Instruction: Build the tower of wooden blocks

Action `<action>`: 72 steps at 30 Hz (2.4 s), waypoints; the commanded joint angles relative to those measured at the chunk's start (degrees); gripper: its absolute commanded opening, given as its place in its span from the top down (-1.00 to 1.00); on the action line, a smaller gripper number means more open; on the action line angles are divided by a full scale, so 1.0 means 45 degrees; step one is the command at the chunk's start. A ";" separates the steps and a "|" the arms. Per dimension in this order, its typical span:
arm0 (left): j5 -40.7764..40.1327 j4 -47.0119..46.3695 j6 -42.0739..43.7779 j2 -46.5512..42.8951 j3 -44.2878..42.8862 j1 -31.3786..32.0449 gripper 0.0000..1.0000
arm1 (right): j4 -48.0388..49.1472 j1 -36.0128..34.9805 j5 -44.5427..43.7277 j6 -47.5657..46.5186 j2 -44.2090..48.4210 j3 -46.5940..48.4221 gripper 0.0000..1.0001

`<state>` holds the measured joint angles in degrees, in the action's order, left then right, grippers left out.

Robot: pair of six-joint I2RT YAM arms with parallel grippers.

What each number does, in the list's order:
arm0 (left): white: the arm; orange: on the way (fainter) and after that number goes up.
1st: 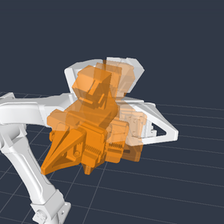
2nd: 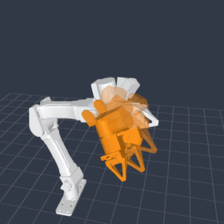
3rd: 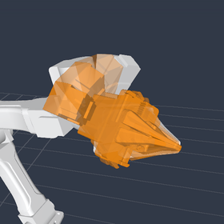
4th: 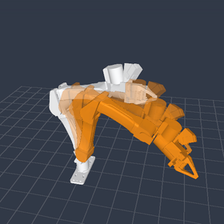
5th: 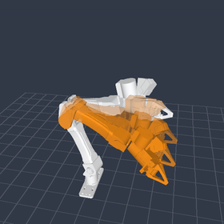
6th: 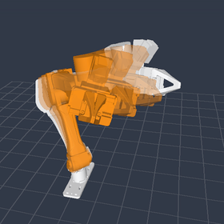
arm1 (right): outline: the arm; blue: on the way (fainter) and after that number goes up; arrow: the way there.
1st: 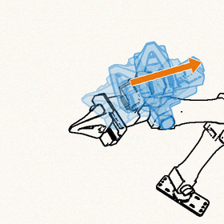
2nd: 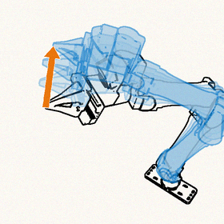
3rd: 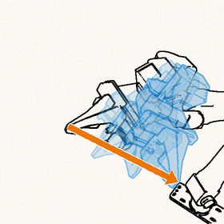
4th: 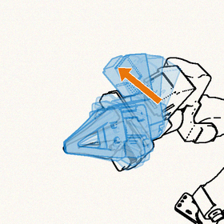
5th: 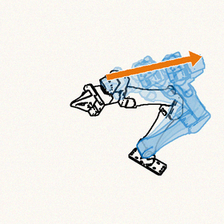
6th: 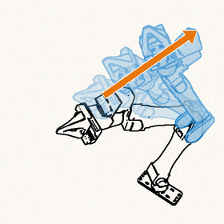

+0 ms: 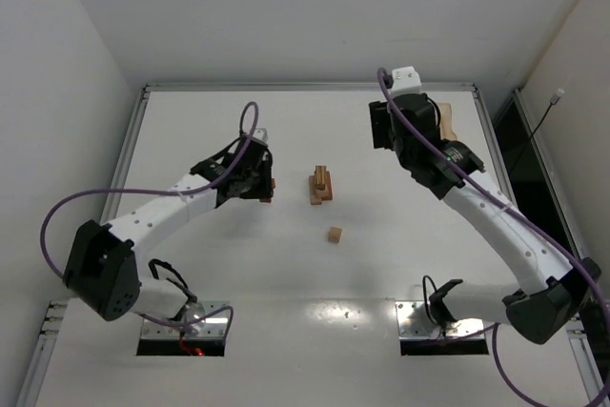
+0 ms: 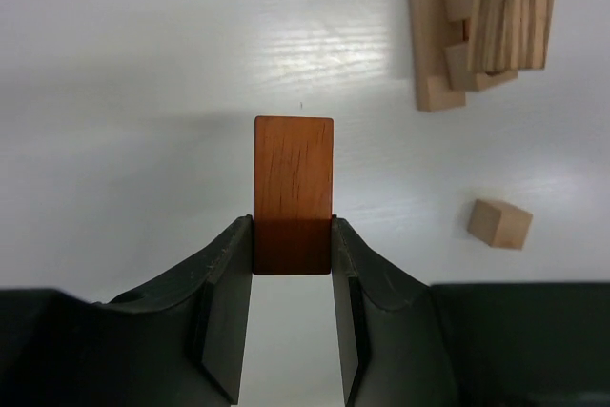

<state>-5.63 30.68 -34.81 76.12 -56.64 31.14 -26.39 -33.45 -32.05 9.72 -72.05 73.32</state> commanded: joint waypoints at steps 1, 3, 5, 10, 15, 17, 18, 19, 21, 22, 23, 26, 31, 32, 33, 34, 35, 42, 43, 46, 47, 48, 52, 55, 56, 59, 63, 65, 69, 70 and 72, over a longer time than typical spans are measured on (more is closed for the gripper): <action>-0.2828 -0.0430 -0.0936 0.0895 -0.1336 0.0989 1.00 | -0.1244 0.0733 -0.0182 0.1435 0.0522 0.0445 -0.12; -0.3007 -0.0430 -0.0937 0.1715 -0.2095 0.1554 1.00 | -0.1244 0.1455 0.0071 0.1824 0.0717 0.0173 -0.12; -0.3376 -0.0566 -0.1054 0.2223 -0.2586 0.1888 1.00 | -0.1575 0.2272 0.0537 0.2351 0.0875 0.0035 -0.12; -0.3613 -0.0704 -0.0937 0.3668 -0.3974 0.2767 1.00 | -0.1830 0.3994 0.1867 0.3075 0.1537 -0.0335 -0.17; -0.3886 -0.0704 -0.0937 0.4277 -0.4659 0.3197 1.00 | -0.1948 0.5321 0.3176 0.3445 0.1988 -0.0610 -0.17; -0.4003 -0.0820 -0.0937 0.4433 -0.4815 0.3315 1.00 | -0.1948 0.5635 0.3684 0.3446 0.2125 -0.0766 -0.17; -0.4003 -0.0821 -0.0937 0.4588 -0.4970 0.3315 1.00 | -0.2064 0.5946 0.3840 0.3601 0.2260 -0.0766 -0.17; -0.4003 -0.0821 -0.0937 0.4744 -0.5087 0.3451 1.00 | -0.2065 0.6104 0.4190 0.3603 0.2261 -0.0882 -0.17; -0.4119 -0.0956 -0.0821 0.4900 -0.5224 0.3607 1.00 | -0.2065 0.6378 0.4485 0.3738 0.2261 -0.0883 -0.17; -0.4120 -0.0958 -0.0820 0.5018 -0.5361 0.3608 1.00 | -0.2181 0.6495 0.4776 0.3739 0.2261 -0.0883 -0.17; -0.4120 -0.1074 -0.0704 0.5019 -0.5362 0.3724 1.00 | -0.2182 0.6670 0.4915 0.3739 0.2261 -0.0883 -0.17; -0.4257 -0.1075 -0.0567 0.5312 -0.5771 0.3726 1.00 | -0.2182 0.6944 0.5637 0.3739 0.2261 -0.1000 -0.21; -0.4257 -0.1192 -0.0331 0.5741 -0.6298 0.3726 1.00 | -0.2066 0.7258 0.6674 0.3622 0.2261 -0.1117 -0.37; -0.4122 -0.1192 -0.0331 0.5896 -0.6416 0.3726 1.00 | -0.2065 0.7374 0.6790 0.3622 0.2261 -0.1117 -0.37; -0.4120 -0.1192 -0.0331 0.6033 -0.6417 0.3726 1.00 | -0.2065 0.7375 0.6791 0.3622 0.2261 -0.1233 -0.40; -0.4120 -0.1192 -0.0331 0.6034 -0.6417 0.3726 1.00 | -0.2065 0.7375 0.6791 0.3622 0.2261 -0.1235 -0.40; -0.4120 -0.1192 -0.0331 0.6034 -0.6552 0.3726 1.00 | -0.2065 0.7375 0.6791 0.3622 0.2261 -0.1235 -0.40; -0.4003 -0.1192 -0.0331 0.6484 -0.6925 0.3726 1.00 | -0.1949 0.7375 0.6928 0.3622 0.2261 -0.1235 -0.40; -0.4003 -0.1192 -0.0331 0.6600 -0.7041 0.3726 1.00 | -0.1948 0.7375 0.6928 0.3622 0.2145 -0.1235 -0.40; -0.4003 -0.1192 -0.0331 0.6736 -0.7042 0.3726 1.00 | -0.1948 0.7375 0.6928 0.3622 0.2144 -0.1235 -0.40; -0.4003 -0.1192 -0.0331 0.6737 -0.7042 0.3726 1.00 | -0.1832 0.7375 0.6928 0.3622 0.2028 -0.1235 -0.40; -0.4003 -0.1076 -0.0331 0.6738 -0.7042 0.3726 1.00 | -0.1830 0.7375 0.7044 0.3622 0.2027 -0.1235 -0.40; -0.4003 -0.1075 -0.0447 0.6855 -0.7042 0.3726 1.00 | -0.1830 0.7375 0.7045 0.3622 0.2027 -0.1351 -0.40; -0.3866 -0.1075 -0.0449 0.6855 -0.7042 0.3726 1.00 | -0.1830 0.7375 0.7045 0.3622 0.2027 -0.1352 -0.40; -0.3866 -0.1075 -0.0449 0.6855 -0.7042 0.3726 1.00 | -0.1830 0.7375 0.7045 0.3622 0.2027 -0.1352 -0.40; -0.3866 -0.1075 -0.0449 0.6972 -0.7042 0.3726 1.00 | -0.1830 0.7375 0.7045 0.3622 0.1910 -0.1352 -0.40; -0.3866 -0.1075 -0.0449 0.6972 -0.7042 0.3726 1.00 | -0.1830 0.7375 0.7162 0.3622 0.1910 -0.1352 -0.40; -0.3749 -0.1075 -0.0449 0.7089 -0.7042 0.3726 1.00 | -0.1830 0.7375 0.7162 0.3622 0.1910 -0.1352 -0.40; -0.3749 -0.1075 -0.0449 0.7205 -0.7042 0.3726 1.00 | -0.1713 0.7375 0.7162 0.3622 0.1793 -0.1352 -0.40; -0.3749 -0.1075 -0.0449 0.7206 -0.7042 0.3726 1.00 | -0.1713 0.7375 0.7162 0.3622 0.1793 -0.1352 -0.40; -0.3749 -0.1075 -0.0449 0.7206 -0.7042 0.3726 1.00 | -0.1713 0.7375 0.7162 0.3622 0.1793 -0.1352 -0.40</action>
<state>-22.44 27.09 -36.51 107.96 -86.11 47.35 -36.10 -0.49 -0.78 25.52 -63.81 67.29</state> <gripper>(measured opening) 0.305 0.698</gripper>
